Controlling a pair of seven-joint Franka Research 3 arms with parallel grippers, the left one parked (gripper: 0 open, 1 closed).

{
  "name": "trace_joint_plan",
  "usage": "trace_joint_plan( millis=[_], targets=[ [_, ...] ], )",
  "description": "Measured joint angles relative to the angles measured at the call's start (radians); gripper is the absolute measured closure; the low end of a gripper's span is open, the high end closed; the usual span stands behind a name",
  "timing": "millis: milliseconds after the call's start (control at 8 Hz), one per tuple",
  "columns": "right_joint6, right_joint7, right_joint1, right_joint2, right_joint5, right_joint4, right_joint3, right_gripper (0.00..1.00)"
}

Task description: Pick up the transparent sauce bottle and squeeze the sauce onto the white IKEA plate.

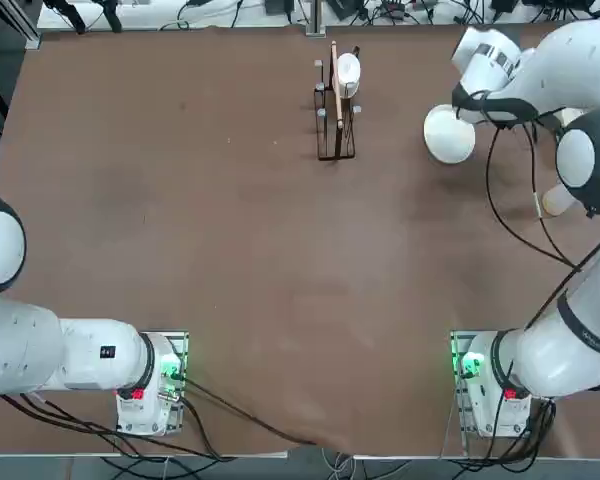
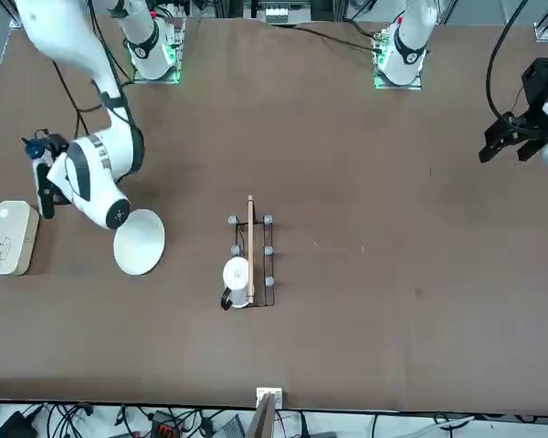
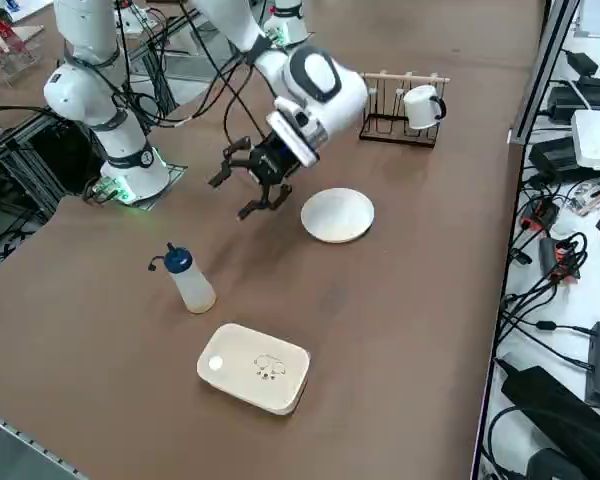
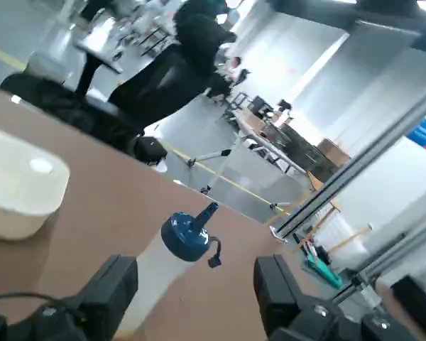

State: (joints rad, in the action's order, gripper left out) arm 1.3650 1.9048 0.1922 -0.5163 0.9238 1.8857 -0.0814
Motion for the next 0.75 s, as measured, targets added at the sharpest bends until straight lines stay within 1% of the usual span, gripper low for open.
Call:
trace_joint_plan(
  millis=[500,750],
  targets=[
    [0.001,0.424,-0.075,-0.136,0.032,0.005,-0.002,0.0],
    [0.005,0.614,-0.113,-0.223,0.09,0.009,-0.003,0.0]
  ],
)
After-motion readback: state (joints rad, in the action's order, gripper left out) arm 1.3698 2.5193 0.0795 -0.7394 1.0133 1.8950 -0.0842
